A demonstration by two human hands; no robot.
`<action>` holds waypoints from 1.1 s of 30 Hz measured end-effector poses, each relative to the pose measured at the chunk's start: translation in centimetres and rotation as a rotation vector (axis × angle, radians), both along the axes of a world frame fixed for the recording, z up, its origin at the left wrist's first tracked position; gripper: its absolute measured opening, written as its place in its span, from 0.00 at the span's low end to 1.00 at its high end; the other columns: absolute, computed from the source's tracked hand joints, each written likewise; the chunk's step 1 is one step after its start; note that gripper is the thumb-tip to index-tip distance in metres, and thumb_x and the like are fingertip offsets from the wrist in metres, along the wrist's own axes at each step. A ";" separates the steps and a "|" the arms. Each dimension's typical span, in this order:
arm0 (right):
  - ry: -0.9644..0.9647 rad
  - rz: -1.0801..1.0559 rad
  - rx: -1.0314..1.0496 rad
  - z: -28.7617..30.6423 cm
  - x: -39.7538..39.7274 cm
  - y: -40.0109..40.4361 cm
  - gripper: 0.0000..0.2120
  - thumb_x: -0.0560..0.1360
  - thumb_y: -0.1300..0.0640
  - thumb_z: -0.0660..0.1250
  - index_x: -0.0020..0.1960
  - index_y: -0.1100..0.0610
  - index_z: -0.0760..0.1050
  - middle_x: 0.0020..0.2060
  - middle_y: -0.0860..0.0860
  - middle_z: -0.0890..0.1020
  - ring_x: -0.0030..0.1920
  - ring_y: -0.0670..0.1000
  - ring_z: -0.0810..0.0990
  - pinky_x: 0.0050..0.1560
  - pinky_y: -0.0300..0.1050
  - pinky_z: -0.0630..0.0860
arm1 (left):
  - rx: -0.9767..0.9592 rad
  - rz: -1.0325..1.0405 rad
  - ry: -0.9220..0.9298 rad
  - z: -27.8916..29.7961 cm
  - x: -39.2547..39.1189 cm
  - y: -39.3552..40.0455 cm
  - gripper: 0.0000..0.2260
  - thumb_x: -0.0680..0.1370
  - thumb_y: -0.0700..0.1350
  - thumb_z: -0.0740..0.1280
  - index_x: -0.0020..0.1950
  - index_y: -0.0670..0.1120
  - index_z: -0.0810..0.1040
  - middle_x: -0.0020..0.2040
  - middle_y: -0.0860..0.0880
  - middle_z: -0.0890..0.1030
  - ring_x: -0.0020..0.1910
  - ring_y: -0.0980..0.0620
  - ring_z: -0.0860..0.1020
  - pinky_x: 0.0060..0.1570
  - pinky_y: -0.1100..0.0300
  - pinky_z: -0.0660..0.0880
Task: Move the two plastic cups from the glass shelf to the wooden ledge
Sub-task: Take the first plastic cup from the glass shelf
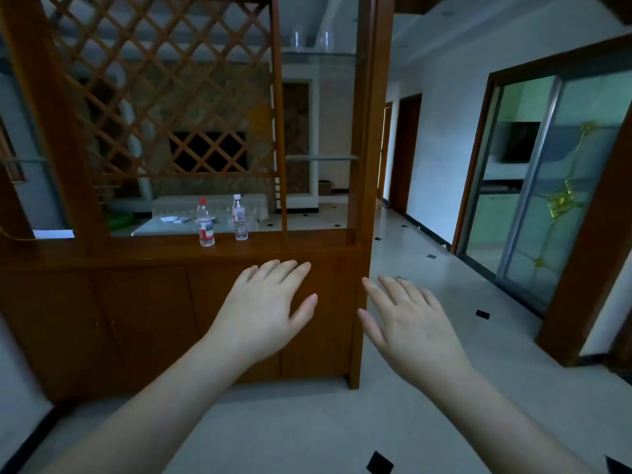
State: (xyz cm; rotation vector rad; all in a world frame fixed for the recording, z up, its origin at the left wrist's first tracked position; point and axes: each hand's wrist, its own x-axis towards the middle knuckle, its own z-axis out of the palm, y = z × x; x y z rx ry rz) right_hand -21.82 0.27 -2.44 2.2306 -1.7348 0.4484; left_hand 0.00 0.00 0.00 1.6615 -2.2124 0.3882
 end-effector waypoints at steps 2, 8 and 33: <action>-0.040 0.001 0.012 -0.1 -1.9 -1.6 0.31 0.77 0.37 0.40 0.76 0.48 0.58 0.73 0.51 0.67 0.73 0.52 0.64 0.71 0.50 0.58 | 0.017 -0.007 -0.016 -0.3 -1.7 -1.8 0.29 0.79 0.64 0.45 0.78 0.55 0.55 0.78 0.52 0.62 0.77 0.50 0.56 0.74 0.50 0.51; -0.054 0.029 -0.004 -1.6 -5.3 -7.2 0.28 0.80 0.39 0.45 0.76 0.49 0.58 0.74 0.52 0.66 0.73 0.53 0.62 0.71 0.49 0.56 | 0.081 0.032 -0.077 -1.9 -4.5 -6.7 0.30 0.78 0.65 0.42 0.78 0.57 0.52 0.79 0.51 0.57 0.78 0.49 0.51 0.75 0.47 0.49; -0.034 0.128 0.040 -4.3 12.6 -30.0 0.29 0.79 0.37 0.48 0.77 0.48 0.56 0.74 0.53 0.67 0.74 0.54 0.63 0.72 0.54 0.56 | 0.125 0.132 0.030 -6.4 10.5 -27.4 0.33 0.74 0.69 0.32 0.78 0.61 0.47 0.81 0.53 0.50 0.78 0.49 0.43 0.75 0.44 0.44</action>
